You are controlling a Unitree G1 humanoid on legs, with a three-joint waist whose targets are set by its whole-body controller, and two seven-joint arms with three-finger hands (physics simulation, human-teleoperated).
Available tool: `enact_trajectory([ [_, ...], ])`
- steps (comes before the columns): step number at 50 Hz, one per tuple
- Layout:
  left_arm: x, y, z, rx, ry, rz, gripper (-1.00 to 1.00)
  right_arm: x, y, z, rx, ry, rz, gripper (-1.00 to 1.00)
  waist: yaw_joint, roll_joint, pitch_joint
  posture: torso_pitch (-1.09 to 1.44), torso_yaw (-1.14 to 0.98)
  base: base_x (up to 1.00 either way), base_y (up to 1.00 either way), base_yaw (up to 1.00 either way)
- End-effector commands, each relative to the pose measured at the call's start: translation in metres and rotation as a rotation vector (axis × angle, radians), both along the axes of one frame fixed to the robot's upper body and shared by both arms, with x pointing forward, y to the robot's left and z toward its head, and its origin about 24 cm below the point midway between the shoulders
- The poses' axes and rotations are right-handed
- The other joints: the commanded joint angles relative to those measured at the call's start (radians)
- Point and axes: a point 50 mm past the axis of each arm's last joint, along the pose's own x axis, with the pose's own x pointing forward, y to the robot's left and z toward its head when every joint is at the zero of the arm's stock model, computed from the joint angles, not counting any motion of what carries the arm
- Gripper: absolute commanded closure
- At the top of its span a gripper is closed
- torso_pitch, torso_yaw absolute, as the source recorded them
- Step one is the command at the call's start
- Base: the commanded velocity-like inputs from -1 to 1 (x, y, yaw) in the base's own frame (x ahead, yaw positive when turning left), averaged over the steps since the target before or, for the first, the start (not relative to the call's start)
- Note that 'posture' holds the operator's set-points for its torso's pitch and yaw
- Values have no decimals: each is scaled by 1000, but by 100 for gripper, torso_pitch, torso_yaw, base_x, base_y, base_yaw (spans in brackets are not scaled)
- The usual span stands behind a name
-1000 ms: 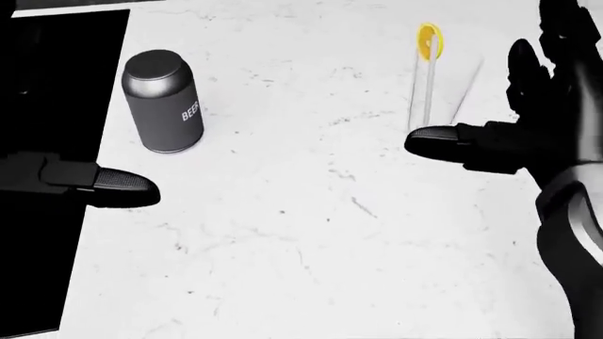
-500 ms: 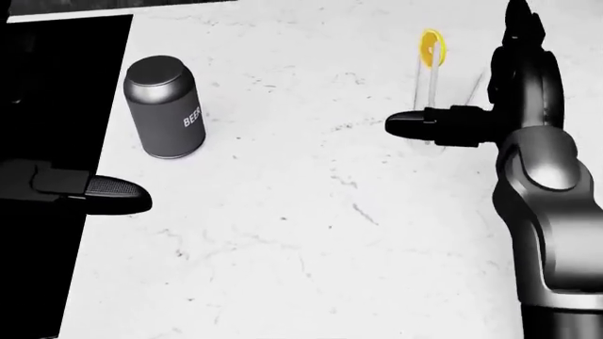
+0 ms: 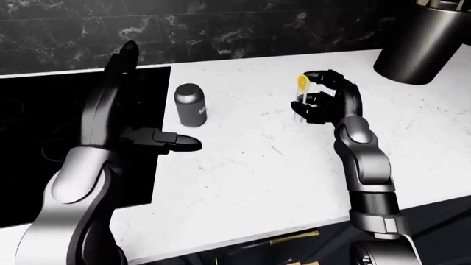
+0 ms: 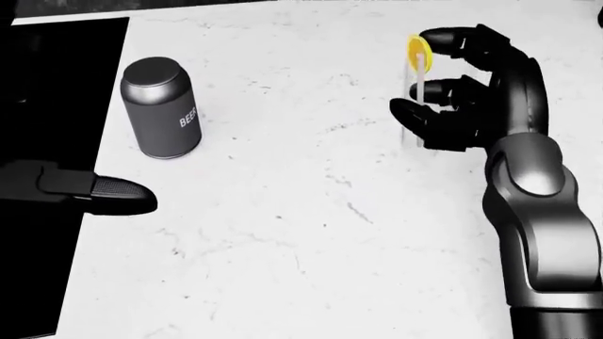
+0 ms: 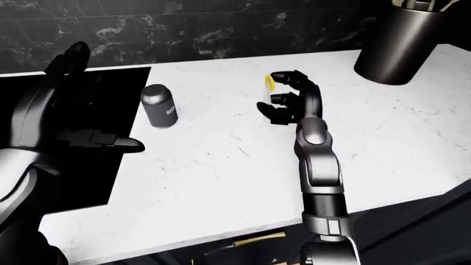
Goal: Move the drinks to the dining counter.
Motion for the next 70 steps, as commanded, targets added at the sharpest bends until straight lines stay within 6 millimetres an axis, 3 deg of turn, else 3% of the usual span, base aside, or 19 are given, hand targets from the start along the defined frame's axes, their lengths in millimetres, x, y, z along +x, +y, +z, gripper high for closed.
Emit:
enact_trajectory([
  [1,-5,-1,12,11,-78,0,-100,0,1,9,-8,-46,9,47,0,6,-16,0,0,0,0,0],
  [6,-3,-4,17,21,-81,-9,-100,-6,-1,17,4,-67,8,100,1,3,-18,0,0,0,0,0],
  [19,7,-10,37,54,-83,-4,-100,-38,-9,66,45,-178,19,100,11,3,2,0,0,0,0,0],
  [26,28,-22,25,81,-38,2,-100,-48,-12,80,72,-230,20,100,11,0,2,0,0,0,0,0],
  [33,57,-34,19,111,5,-18,-100,-51,-8,80,79,-237,35,100,9,-6,-2,0,0,0,0,0],
  [38,85,-31,13,106,44,-8,-100,-50,-8,79,81,-236,33,100,11,-8,-5,0,0,0,0,0],
  [53,142,-38,-11,32,130,-35,-100,-50,-9,77,90,-236,37,100,15,-15,-17,0,0,0,0,0],
  [64,153,-37,-26,80,138,8,-100,-51,-11,76,95,-236,34,100,10,-15,-25,0,0,0,0,0],
  [65,153,-37,-27,84,139,7,-83,-51,-12,75,95,-236,34,100,10,-14,-25,0,0,0,0,0],
  [66,152,-37,-27,87,138,8,-27,-51,-12,75,97,-236,33,100,10,-13,-26,0,0,0,0,0],
  [67,152,-36,-27,87,138,10,51,-51,-12,75,96,-236,34,100,11,-12,-26,0,0,0,0,0],
  [69,151,-36,-29,92,141,10,100,-51,-12,74,97,-235,33,100,11,-10,-26,0,0,0,0,0],
  [70,151,-35,-29,92,141,9,100,-51,-12,74,98,-235,34,100,11,-10,-26,0,0,0,0,0],
])
